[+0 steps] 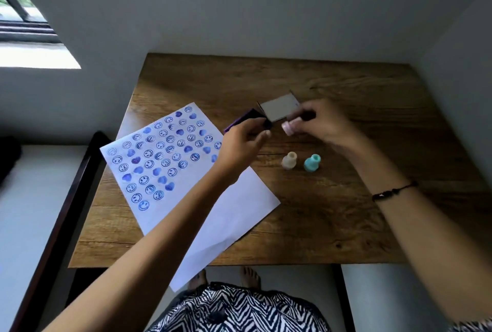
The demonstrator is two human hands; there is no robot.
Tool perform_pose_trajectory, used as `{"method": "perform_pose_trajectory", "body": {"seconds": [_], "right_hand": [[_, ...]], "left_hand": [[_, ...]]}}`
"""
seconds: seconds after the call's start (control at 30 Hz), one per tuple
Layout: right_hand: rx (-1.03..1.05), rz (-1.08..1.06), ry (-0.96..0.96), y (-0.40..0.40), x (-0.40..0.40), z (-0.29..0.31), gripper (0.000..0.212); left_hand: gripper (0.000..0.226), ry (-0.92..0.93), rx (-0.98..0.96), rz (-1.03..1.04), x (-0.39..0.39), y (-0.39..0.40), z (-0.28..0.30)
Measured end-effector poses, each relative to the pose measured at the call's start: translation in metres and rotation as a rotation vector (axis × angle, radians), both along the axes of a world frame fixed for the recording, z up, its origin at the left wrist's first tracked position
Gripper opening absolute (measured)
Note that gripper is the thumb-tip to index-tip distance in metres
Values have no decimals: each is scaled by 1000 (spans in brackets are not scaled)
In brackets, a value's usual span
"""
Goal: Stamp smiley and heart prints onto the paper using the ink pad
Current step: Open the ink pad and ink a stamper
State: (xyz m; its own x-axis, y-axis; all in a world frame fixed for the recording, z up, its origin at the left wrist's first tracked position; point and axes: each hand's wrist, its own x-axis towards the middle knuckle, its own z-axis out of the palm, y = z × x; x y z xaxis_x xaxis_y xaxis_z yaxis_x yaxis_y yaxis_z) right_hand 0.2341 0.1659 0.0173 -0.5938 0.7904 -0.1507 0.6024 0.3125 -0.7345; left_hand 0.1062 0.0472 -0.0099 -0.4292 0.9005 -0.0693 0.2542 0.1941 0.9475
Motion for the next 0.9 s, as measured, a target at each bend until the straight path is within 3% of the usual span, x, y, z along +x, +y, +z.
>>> {"method": "perform_pose_trajectory", "body": {"seconds": [0.07, 0.13, 0.4, 0.5, 0.67, 0.8, 0.9], "right_hand": [[-149, -27, 200, -10, -9, 4, 16], [-201, -43, 307, -17, -19, 4, 16], [-175, 6, 369, -33, -45, -8, 19], [-16, 82, 367, -35, -48, -6, 11], [422, 170, 99, -2, -65, 3, 5], [486, 236, -285, -7, -90, -30, 17], [535, 329, -337, -12, -92, -42, 22]], "left_hand": [[31, -257, 30, -28, 1, -1, 2], [25, -354, 82, 0, -1, -1, 1], [12, -525, 35, 46, -24, -8, -1], [15, -693, 39, 122, -31, -7, -2], [21, -772, 28, 235, -45, -14, -9], [21, -761, 48, 277, -46, -14, -10], [22, -726, 78, 297, -49, -16, -10]]}}
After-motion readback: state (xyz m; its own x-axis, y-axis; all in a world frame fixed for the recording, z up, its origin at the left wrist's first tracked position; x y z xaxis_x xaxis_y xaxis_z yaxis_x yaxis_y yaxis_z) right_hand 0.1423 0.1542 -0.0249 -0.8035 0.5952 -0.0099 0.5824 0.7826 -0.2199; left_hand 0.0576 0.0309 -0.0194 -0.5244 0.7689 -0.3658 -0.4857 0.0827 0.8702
